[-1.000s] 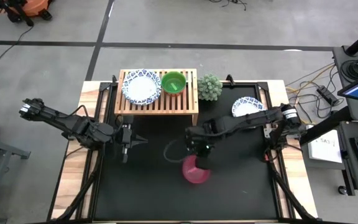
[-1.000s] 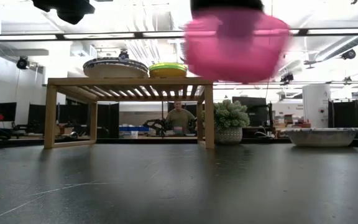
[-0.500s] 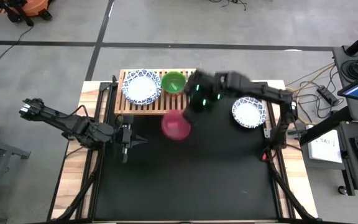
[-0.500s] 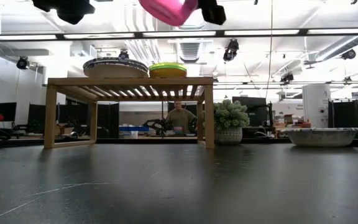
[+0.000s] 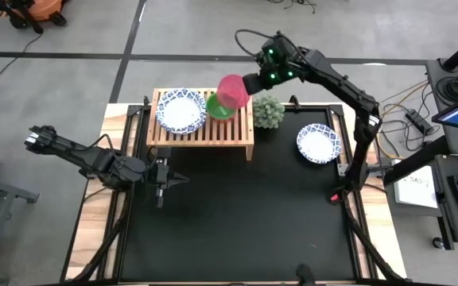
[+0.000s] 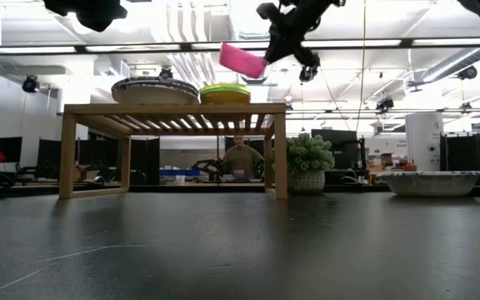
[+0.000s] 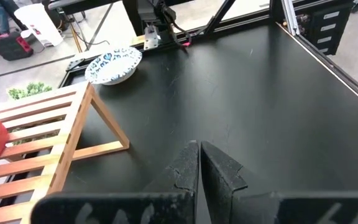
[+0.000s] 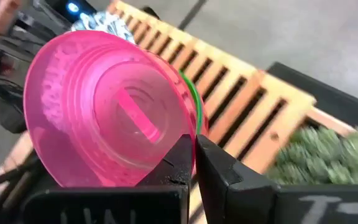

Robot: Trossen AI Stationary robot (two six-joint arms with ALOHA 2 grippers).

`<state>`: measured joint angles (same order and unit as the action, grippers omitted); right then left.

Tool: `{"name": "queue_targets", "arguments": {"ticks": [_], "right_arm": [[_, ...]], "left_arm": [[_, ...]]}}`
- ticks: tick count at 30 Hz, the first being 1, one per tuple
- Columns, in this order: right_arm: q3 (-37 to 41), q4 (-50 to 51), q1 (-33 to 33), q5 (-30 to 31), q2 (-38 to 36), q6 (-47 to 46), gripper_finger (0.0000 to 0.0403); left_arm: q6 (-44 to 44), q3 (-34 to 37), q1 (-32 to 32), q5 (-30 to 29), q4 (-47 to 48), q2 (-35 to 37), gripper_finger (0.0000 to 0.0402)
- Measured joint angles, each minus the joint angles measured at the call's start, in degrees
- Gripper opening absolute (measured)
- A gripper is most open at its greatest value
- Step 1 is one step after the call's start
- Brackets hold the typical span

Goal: Place and stack bowls onto a shelf
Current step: Stack the red bowl on top of the green bowl on the shelf, then stack the white patterned bowl on top of the white patterned bowls on the shelf

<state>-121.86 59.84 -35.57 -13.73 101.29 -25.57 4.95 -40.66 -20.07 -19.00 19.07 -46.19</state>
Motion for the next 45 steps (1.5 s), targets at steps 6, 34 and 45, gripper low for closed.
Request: {"name": "queue_targets", "arguments": {"ticks": [6, 34, 45], "right_arm": [[0.0, -5.9, -1.3, -3.1, 3.4, 1.3, 0.0009], [0.1, -9.3, -0.2, -2.9, 6.0, 11.0, 0.0095], [5.2, -12.8, 14.2, -2.0, 0.7, 24.2, 0.0073]], "left_arm": [[0.2, 0.0, 0.0, 0.0, 0.1, 0.0, 0.0000], [-0.1, 0.0, 0.0, 0.0, 0.9, 0.0, 0.0000], [-4.5, 0.0, 0.0, 0.0, 1.5, -0.1, 0.0000]]}}
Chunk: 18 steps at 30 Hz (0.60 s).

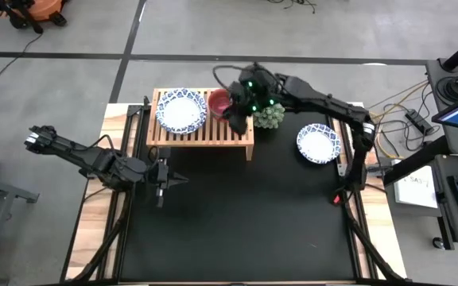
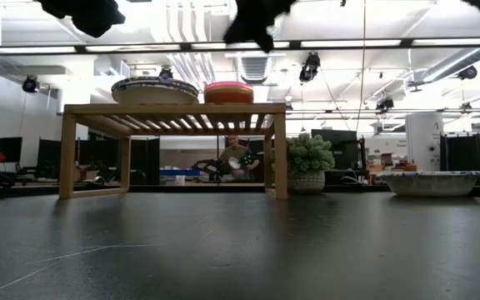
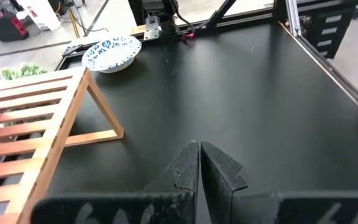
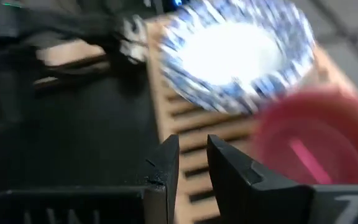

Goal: Place and stack bowls onto a shelf
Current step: Stack the white patterned bowl on top of the white patterned bowls on the shelf

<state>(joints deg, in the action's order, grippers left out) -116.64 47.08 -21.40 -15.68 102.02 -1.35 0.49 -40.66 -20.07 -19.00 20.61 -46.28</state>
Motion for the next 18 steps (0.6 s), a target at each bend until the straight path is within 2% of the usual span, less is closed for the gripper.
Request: {"name": "queue_targets", "arguments": {"ticks": [4, 7, 14, 18], "right_arm": [[2.0, -3.0, 6.8, 6.2, -4.8, 4.4, 0.0074], [6.5, -5.3, 11.1, 10.4, -8.8, 6.0, 0.0074], [26.1, -15.2, 17.6, 15.2, -20.3, 0.9, 0.0075], [37.2, -16.7, 19.8, 19.1, -26.4, -2.4, 0.0075]], "left_arm": [[-2.7, 0.0, 0.0, 0.0, -0.3, -0.1, 0.0000], [-3.9, 0.0, 0.0, 0.0, -0.7, -0.3, 0.0000], [-5.5, 0.0, 0.0, 0.0, -1.3, -1.0, 0.0000], [-5.8, 0.0, 0.0, 0.0, -1.5, -2.1, 0.0000]]}}
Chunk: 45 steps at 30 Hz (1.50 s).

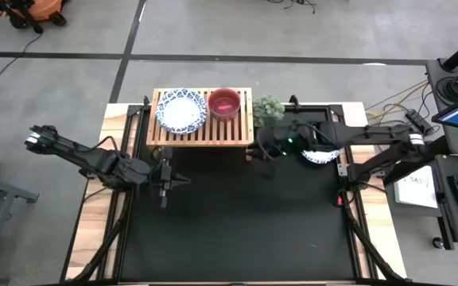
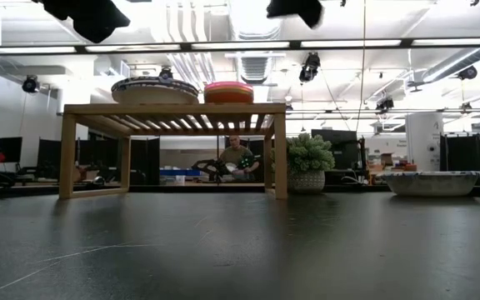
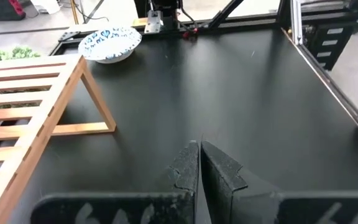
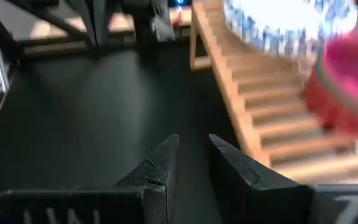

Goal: Place and stack bowls onto a shelf
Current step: Stack the white patterned bowl on top of the white patterned bowls on the shelf

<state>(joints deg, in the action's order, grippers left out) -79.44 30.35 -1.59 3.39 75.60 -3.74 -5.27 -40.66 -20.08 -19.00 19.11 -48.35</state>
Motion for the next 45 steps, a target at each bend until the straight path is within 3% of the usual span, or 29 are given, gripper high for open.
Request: {"name": "queue_targets", "arguments": {"ticks": [4, 7, 10, 15, 20, 29, 34, 40, 45], "right_arm": [[9.6, -0.3, 0.9, 2.9, -6.0, -4.0, 0.0075], [13.9, 2.1, 0.0, 12.5, -9.7, -7.8, 0.0075], [15.0, 10.9, -2.5, 20.6, -13.2, -15.6, 0.0075], [17.1, 25.4, -7.2, 21.1, -17.5, -33.1, 0.0075], [21.3, 29.7, -9.5, 18.9, -18.5, -42.5, 0.0077], [28.3, 29.2, -13.7, 15.7, -11.5, -44.7, 0.0159], [32.2, 22.6, -14.4, 16.2, -5.8, -44.7, 0.0194], [33.2, 20.7, -15.6, 21.3, 2.4, -44.6, 0.0193], [33.2, 20.1, -16.1, 22.1, 7.7, -44.0, 0.0164]], "left_arm": [[0.0, 0.0, 0.0, 0.0, -0.3, -1.2, 0.0000], [0.1, 0.0, 0.0, 0.0, -0.5, -1.9, 0.0000], [0.2, -0.6, 0.0, 0.0, -0.6, -2.4, 0.0000], [1.5, -1.1, 0.0, 0.0, -0.4, -2.6, 0.0000], [3.9, -1.9, 0.0, 0.0, -0.5, -2.5, 0.0000], [10.1, -4.4, 0.0, 0.0, -0.1, -2.5, 0.0000], [13.8, -4.7, 0.0, 0.0, -0.2, -2.5, 0.0000], [16.6, -4.7, 0.0, -0.1, -0.2, -2.5, 0.0000], [16.8, -4.7, 0.0, -0.1, -0.5, -2.5, 0.0000]]}}
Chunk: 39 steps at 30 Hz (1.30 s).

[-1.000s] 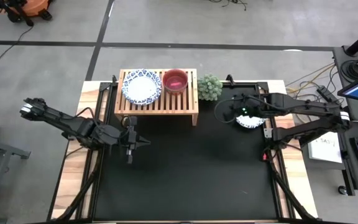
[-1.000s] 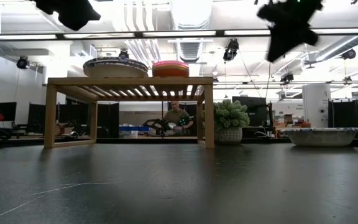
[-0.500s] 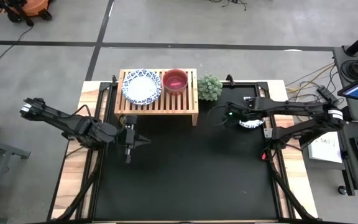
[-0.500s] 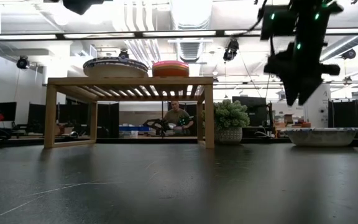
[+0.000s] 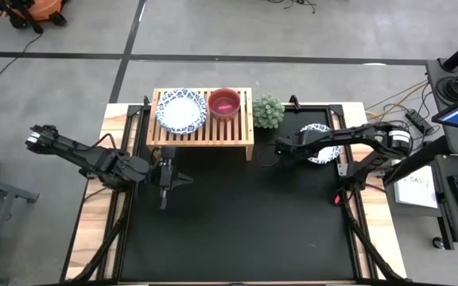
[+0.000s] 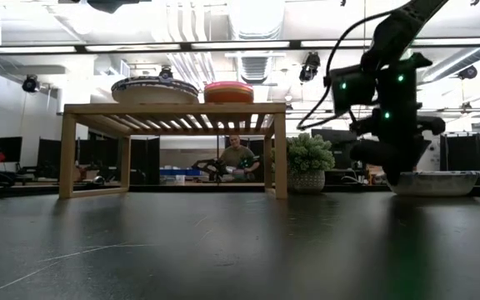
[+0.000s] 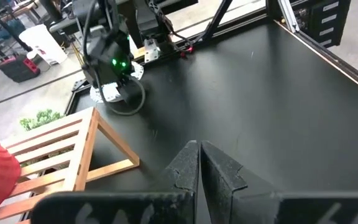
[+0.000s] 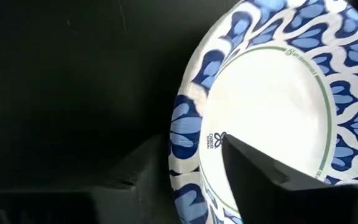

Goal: Place and stack bowls onto a shelf
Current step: Stack the white patterned bowl on top of the white patterned bowls on the shelf

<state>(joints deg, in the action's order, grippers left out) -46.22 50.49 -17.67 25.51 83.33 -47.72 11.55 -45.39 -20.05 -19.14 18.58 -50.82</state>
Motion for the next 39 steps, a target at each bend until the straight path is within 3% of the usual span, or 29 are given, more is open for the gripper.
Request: {"name": "queue_targets", "arguments": {"ticks": [10, 17, 21, 25, 29, 39], "right_arm": [[-0.7, 1.1, 0.3, -1.7, 0.4, 1.3, 0.0020], [-5.9, 9.5, 4.3, -5.8, -6.9, 2.7, 0.0013], [-8.9, 8.0, 9.4, -14.9, -13.0, 6.9, 0.0013], [-9.6, -1.7, 15.9, -23.3, -18.0, 12.0, 0.0012], [-8.1, -17.8, 21.6, -29.1, -19.9, 19.6, 0.0012], [-7.5, -44.7, 27.4, -41.3, -12.2, 37.1, 0.0012]], "left_arm": [[-1.3, 0.0, 0.0, 0.0, -1.2, 0.0, 0.0000], [-5.0, 0.0, 0.0, 0.0, -6.4, 0.0, 0.0001], [-7.0, 0.0, 0.0, 0.0, -7.8, -0.3, 0.0014], [-8.2, 0.0, 0.0, 0.1, -10.4, -2.0, 0.0037], [-7.6, 0.0, 0.0, 0.1, -15.2, -5.3, 0.0071], [-3.1, 0.0, 0.0, 0.3, -28.1, -14.6, 0.0167]]}}
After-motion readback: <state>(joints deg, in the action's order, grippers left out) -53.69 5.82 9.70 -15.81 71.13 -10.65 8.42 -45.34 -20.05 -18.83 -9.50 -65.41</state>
